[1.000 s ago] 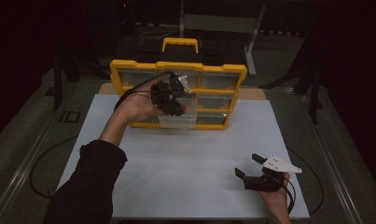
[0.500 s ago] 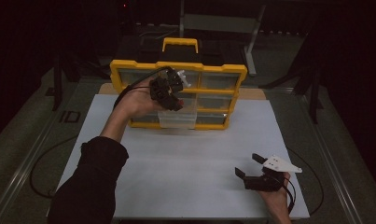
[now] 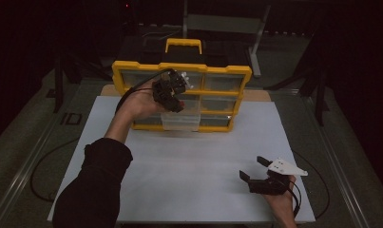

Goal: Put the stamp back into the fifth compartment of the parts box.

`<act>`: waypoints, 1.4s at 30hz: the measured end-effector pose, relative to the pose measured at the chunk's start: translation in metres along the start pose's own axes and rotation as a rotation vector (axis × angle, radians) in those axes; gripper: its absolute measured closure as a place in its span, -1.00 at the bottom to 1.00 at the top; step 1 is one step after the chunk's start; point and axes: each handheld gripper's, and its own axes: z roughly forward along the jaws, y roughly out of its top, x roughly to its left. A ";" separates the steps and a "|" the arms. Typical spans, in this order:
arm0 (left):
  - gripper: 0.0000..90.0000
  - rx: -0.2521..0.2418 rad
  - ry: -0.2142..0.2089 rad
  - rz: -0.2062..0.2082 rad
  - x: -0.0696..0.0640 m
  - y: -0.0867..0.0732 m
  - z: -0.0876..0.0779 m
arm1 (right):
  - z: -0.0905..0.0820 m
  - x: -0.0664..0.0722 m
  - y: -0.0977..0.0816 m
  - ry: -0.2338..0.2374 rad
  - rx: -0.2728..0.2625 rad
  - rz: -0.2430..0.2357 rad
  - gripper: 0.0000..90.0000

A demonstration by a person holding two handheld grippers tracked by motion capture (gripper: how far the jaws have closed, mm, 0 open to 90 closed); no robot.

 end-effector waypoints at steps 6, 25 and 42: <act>0.68 0.009 -0.004 -0.015 0.003 -0.005 0.005 | 0.000 0.000 0.000 -0.001 0.000 0.000 -0.84; 0.67 0.038 0.017 -0.043 0.007 -0.010 0.013 | 0.001 0.000 -0.001 -0.002 0.003 -0.009 -0.84; 0.02 -0.083 0.036 -0.150 0.015 -0.022 0.000 | 0.000 -0.001 -0.001 -0.008 0.006 -0.004 -0.84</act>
